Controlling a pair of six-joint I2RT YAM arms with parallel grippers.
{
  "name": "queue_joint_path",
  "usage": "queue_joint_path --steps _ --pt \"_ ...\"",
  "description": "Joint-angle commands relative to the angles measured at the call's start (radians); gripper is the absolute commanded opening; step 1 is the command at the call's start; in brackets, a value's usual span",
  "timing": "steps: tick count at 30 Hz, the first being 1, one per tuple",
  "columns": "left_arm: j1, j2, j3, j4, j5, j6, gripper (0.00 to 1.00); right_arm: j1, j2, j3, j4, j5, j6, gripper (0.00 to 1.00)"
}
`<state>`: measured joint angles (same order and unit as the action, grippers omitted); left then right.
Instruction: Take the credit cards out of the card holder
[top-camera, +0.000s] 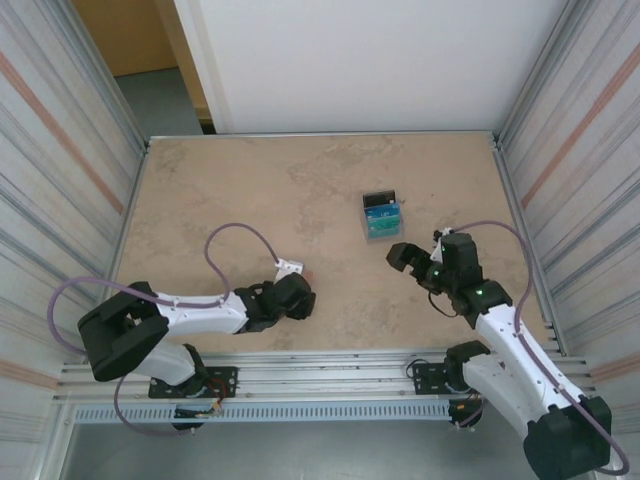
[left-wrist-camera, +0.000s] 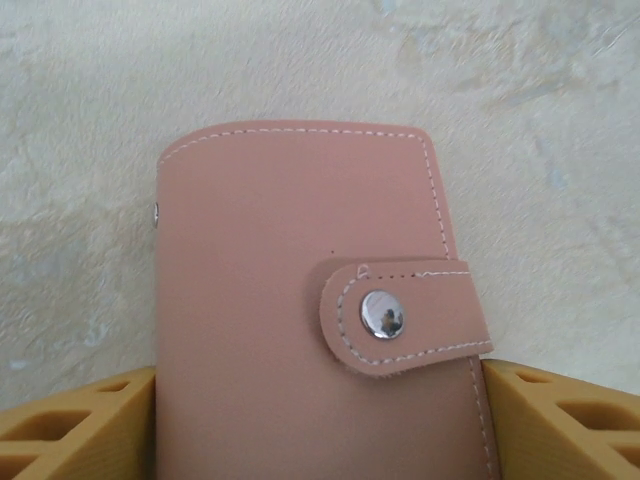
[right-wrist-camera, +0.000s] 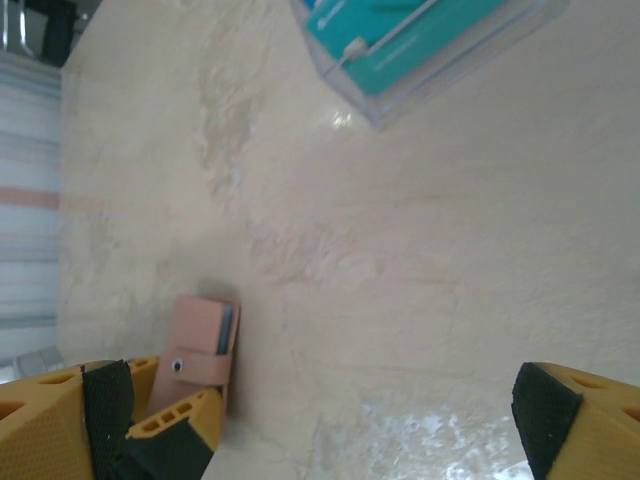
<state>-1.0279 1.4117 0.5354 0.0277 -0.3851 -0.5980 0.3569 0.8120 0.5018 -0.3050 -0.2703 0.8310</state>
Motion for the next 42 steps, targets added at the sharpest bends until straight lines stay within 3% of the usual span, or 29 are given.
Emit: queue_joint_path --steps 1,5,9,15,19,22,24,31,36,42 --pt "-0.009 -0.017 -0.01 0.077 0.003 0.023 0.77 0.043 0.041 0.025 0.022 -0.006 0.039 0.99" --pt "-0.011 -0.041 -0.04 0.133 0.014 0.028 0.76 0.088 0.112 0.038 0.067 -0.027 0.059 0.98" --pt "-0.011 -0.061 -0.05 0.151 0.007 0.029 0.69 0.127 0.209 0.048 0.167 -0.094 0.097 0.92" --pt "-0.011 -0.055 -0.041 0.109 0.02 0.008 0.59 0.178 0.269 0.138 0.077 -0.019 0.046 0.9" --pt "-0.011 -0.062 -0.05 0.118 0.016 0.005 0.59 0.189 0.288 0.151 0.067 -0.012 0.047 0.91" --pt "-0.011 -0.06 -0.048 0.116 0.02 0.006 0.67 0.198 0.31 0.151 0.07 -0.015 0.06 0.91" --pt "-0.008 -0.062 -0.043 0.109 0.034 0.008 0.97 0.202 0.322 0.153 0.068 -0.011 0.06 0.91" --pt "0.028 -0.105 -0.017 0.011 0.135 -0.065 0.99 0.208 0.322 0.159 0.051 0.012 0.059 0.91" --pt "0.158 -0.129 0.063 -0.211 0.289 -0.157 0.99 0.212 0.306 0.168 0.027 0.035 0.054 0.91" --pt "0.327 -0.082 0.178 -0.393 0.55 -0.06 0.99 0.216 0.28 0.17 0.003 0.059 0.049 0.92"
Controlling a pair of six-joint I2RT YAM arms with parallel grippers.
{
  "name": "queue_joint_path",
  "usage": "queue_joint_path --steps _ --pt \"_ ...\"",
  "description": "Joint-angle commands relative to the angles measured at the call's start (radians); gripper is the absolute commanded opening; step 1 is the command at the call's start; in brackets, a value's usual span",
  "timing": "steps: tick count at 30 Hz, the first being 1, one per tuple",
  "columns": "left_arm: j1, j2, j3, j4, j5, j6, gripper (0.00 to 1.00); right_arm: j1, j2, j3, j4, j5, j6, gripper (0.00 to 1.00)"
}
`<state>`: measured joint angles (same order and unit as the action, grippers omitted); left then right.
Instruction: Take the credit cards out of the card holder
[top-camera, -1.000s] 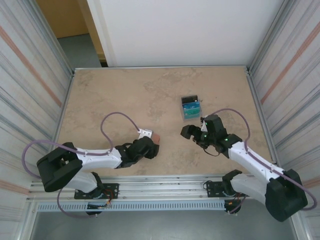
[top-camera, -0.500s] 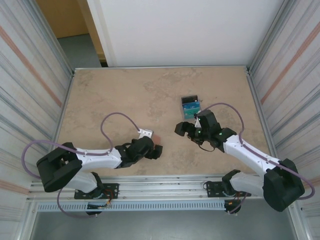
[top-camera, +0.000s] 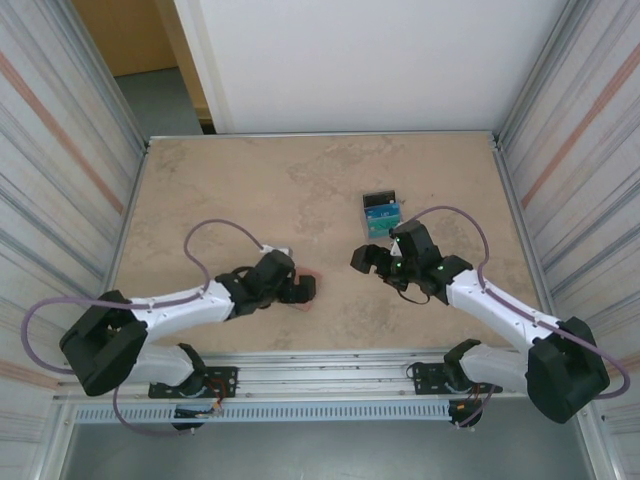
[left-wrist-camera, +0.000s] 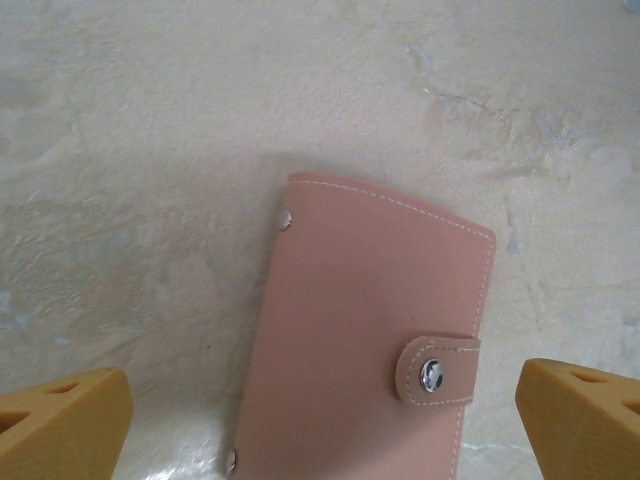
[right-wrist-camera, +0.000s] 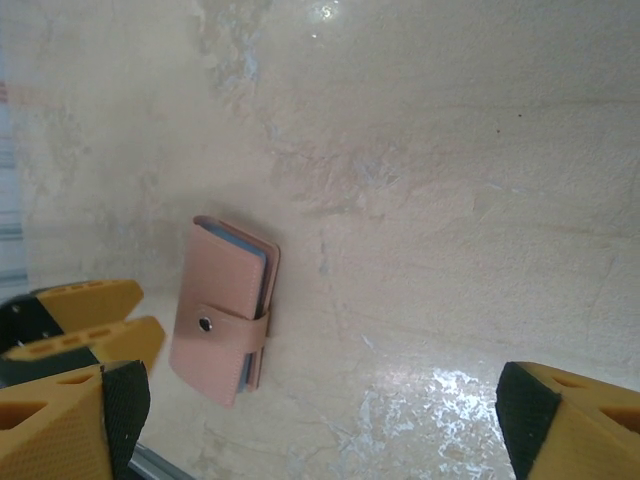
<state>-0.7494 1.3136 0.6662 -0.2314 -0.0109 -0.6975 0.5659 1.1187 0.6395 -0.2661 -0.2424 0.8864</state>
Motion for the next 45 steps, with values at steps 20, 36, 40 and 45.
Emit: queue_joint_path --steps 20,36,40,45 --pt "0.084 0.241 0.101 -0.148 0.38 0.202 0.78 0.014 -0.076 0.026 -0.07 0.076 -0.009 0.93" --pt "0.033 0.213 0.052 -0.01 0.406 0.071 0.41 0.037 0.002 0.013 0.008 0.034 0.013 0.91" --pt "0.033 0.171 0.024 0.043 0.42 0.015 0.29 0.039 0.018 0.012 0.034 0.019 0.011 0.92" --pt "0.039 0.143 -0.013 0.13 0.456 -0.054 0.15 0.038 0.036 -0.008 0.081 -0.019 0.008 0.92"
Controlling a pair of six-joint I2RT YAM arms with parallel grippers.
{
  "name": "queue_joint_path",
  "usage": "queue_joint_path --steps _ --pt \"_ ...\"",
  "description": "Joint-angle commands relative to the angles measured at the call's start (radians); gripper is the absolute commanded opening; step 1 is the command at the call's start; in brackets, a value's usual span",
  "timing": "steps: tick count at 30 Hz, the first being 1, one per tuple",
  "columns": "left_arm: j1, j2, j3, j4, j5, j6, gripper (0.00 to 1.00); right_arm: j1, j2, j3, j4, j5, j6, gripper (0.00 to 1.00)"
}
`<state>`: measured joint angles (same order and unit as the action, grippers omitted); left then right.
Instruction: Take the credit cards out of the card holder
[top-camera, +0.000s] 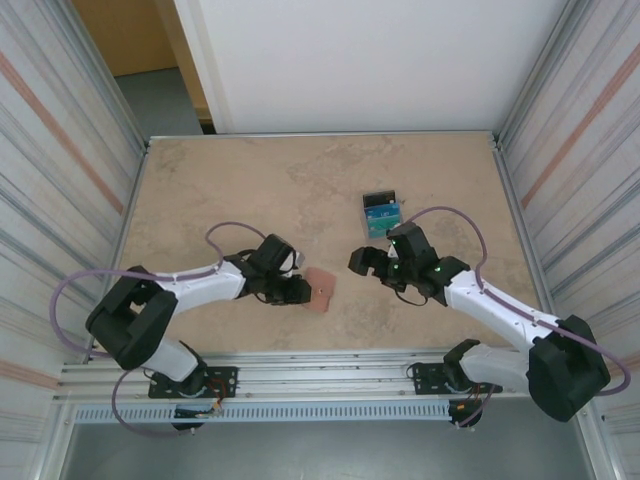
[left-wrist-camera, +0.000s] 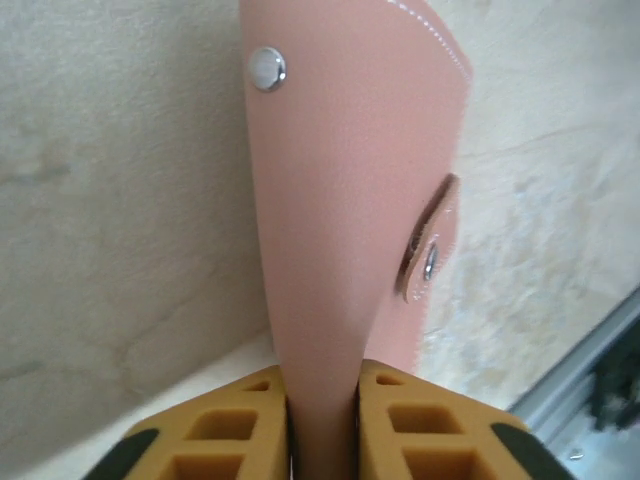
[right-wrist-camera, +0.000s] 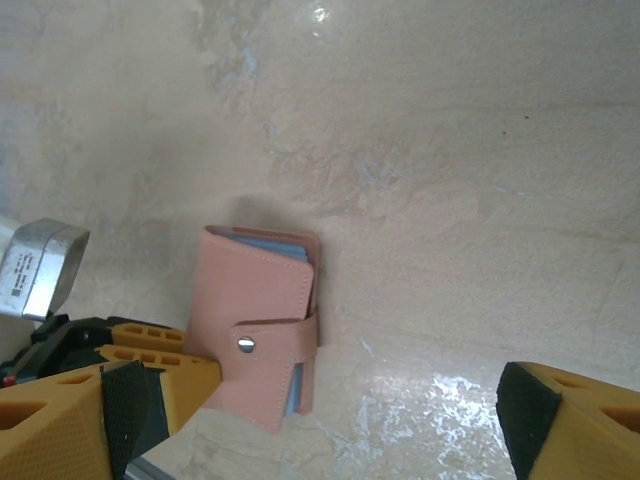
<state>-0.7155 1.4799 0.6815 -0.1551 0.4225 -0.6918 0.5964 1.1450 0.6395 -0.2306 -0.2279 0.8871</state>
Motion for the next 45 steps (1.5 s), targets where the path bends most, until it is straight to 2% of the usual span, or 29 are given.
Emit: queue_joint_path --steps 1,5,11,17,24,35,38,40,43,45 --pt "0.006 -0.027 -0.034 0.066 0.027 -0.068 0.11 0.008 0.013 -0.014 0.057 -0.042 0.007 0.91" --pt "0.013 -0.044 -0.05 0.117 0.063 -0.101 0.05 0.006 0.019 -0.041 0.107 -0.083 0.004 0.91" --pt "0.037 -0.12 -0.072 0.206 0.129 -0.133 0.03 -0.017 0.011 -0.076 0.212 -0.201 -0.005 0.91" --pt "0.047 -0.237 -0.061 0.223 0.175 -0.113 0.02 -0.042 -0.004 -0.112 0.375 -0.354 0.003 0.91" --pt "0.048 -0.33 -0.043 0.23 0.214 -0.104 0.03 -0.04 -0.014 -0.094 0.411 -0.389 -0.032 0.93" --pt "0.038 -0.346 -0.065 0.348 0.305 -0.147 0.03 0.005 0.019 -0.029 0.455 -0.394 -0.059 0.91" --pt "0.036 -0.35 -0.064 0.347 0.311 -0.144 0.03 0.007 0.02 -0.021 0.471 -0.397 -0.053 0.83" --pt "0.036 -0.351 -0.066 0.339 0.308 -0.14 0.04 0.006 0.016 -0.014 0.47 -0.395 -0.056 0.74" --pt "0.036 -0.345 -0.066 0.33 0.299 -0.135 0.13 0.008 0.006 -0.005 0.464 -0.388 -0.061 0.59" --pt "0.036 -0.34 -0.066 0.331 0.296 -0.134 0.23 0.008 0.005 0.001 0.465 -0.389 -0.061 0.49"
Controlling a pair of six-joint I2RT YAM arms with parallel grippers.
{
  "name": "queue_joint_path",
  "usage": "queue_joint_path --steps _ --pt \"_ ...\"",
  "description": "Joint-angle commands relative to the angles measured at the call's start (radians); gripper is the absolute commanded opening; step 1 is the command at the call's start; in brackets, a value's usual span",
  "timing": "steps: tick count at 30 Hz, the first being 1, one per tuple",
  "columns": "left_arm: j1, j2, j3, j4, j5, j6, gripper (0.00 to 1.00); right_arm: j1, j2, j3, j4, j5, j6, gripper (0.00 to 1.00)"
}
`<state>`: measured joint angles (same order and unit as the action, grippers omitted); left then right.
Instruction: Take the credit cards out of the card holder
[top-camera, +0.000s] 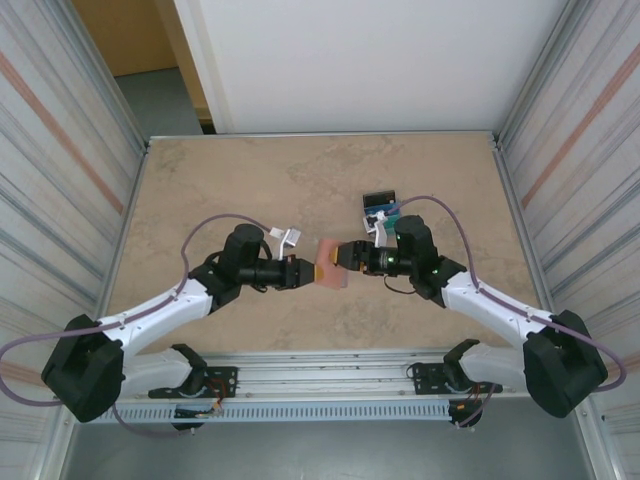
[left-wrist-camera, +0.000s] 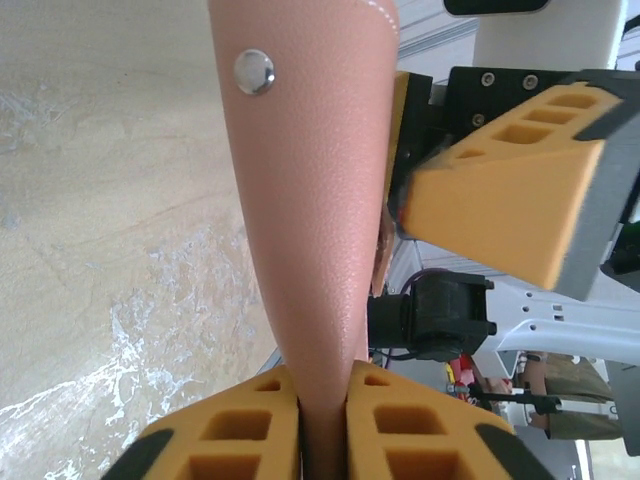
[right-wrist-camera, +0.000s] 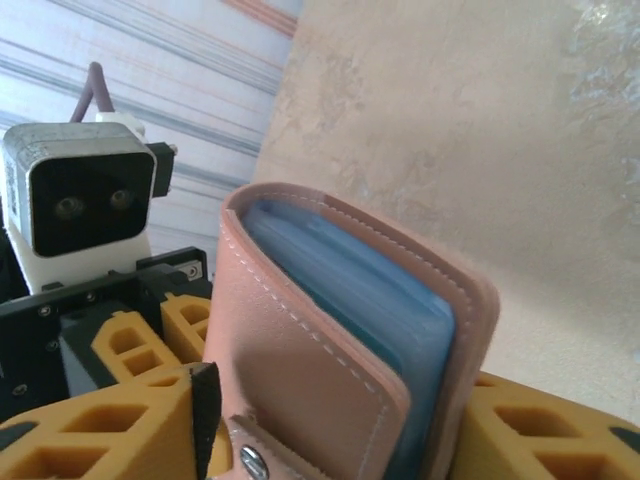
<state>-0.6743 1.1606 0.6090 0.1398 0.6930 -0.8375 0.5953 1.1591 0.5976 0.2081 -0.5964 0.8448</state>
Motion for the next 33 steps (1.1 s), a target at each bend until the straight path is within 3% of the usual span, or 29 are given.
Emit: queue_joint_path --steps 1,3,8,13,16,24,33 --pt "-0.005 -0.02 0.006 0.035 0.021 0.012 0.28 0.009 -0.007 0.046 0.026 -0.02 -0.017 0.43" --pt "-0.007 -0.017 0.002 0.04 0.01 0.011 0.3 0.014 -0.006 0.053 0.029 -0.022 -0.014 0.33" --pt "-0.009 -0.018 -0.006 0.046 -0.013 0.014 0.41 0.018 -0.013 0.062 0.027 -0.015 -0.002 0.29" --pt "-0.008 -0.048 -0.011 0.032 -0.075 0.048 0.67 0.017 -0.04 0.07 -0.001 0.02 -0.009 0.13" --pt "-0.01 -0.09 -0.009 0.02 -0.139 0.08 0.98 0.008 -0.051 0.08 -0.013 0.03 -0.007 0.09" --pt "-0.019 -0.269 -0.056 -0.035 -0.426 0.223 0.99 -0.053 -0.044 0.132 -0.064 0.0 0.011 0.06" --pt "-0.011 -0.371 -0.117 0.039 -0.433 0.378 0.95 -0.065 -0.001 0.195 -0.105 -0.074 0.018 0.04"
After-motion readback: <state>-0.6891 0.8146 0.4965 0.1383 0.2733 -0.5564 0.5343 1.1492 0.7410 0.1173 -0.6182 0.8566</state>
